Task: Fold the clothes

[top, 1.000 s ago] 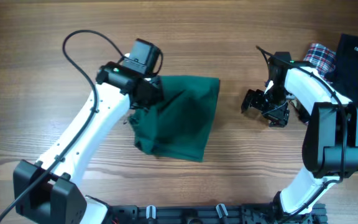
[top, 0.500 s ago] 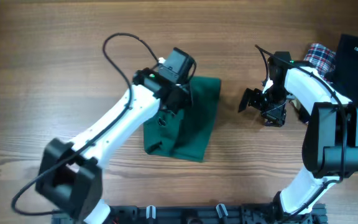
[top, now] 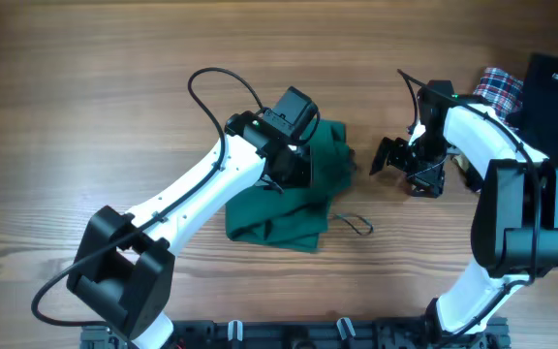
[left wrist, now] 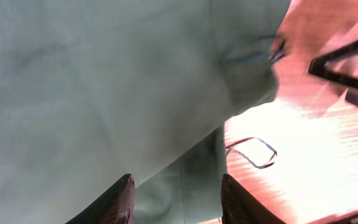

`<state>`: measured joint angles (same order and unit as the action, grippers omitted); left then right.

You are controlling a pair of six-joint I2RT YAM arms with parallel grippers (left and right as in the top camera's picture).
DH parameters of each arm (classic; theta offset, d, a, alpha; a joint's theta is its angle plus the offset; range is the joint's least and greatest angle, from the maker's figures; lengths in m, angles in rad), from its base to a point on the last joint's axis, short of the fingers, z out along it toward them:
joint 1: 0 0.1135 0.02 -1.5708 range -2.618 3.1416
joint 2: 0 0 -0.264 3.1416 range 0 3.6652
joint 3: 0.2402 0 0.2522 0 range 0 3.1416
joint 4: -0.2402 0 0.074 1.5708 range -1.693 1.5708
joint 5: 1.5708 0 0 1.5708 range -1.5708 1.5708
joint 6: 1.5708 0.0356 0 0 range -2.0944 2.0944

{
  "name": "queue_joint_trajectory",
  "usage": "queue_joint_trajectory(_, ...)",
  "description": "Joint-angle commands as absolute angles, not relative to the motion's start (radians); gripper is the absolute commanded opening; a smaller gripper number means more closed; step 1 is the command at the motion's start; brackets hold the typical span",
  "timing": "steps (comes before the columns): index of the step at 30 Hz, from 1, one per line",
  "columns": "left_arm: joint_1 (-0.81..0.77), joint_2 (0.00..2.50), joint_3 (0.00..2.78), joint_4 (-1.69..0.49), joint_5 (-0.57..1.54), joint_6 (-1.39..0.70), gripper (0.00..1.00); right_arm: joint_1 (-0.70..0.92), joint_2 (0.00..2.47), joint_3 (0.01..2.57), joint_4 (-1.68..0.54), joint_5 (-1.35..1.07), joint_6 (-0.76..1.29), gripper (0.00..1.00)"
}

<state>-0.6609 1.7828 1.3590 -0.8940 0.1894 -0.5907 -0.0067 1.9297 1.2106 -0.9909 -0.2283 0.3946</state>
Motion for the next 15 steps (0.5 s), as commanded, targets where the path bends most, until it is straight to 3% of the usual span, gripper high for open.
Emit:
queue_joint_trajectory(1, -0.636, 1.752, 1.382, -0.915, 0.208, -0.554, 0.45, -0.004, 1.933, 1.228, -0.979, -0.264, 0.385, 1.00)
queue_joint_trajectory(6, -0.558, 1.732, 1.382, -0.956, 0.152, -0.559, 0.48, -0.003, 1.770, 1.290, -0.981, -0.264, 0.384, 1.00)
queue_joint_trajectory(9, -0.528, 1.749, 1.371, -0.974, 0.133, -0.558, 0.72, -0.003, 1.688, 1.304, -0.979, -0.299, 0.366, 1.00)
queue_joint_trajectory(15, -0.376, 1.810, 1.359, -0.978, 0.114, -0.552, 0.87, -0.003, 1.643, 1.303, -1.016, -0.316, 0.365, 1.00)
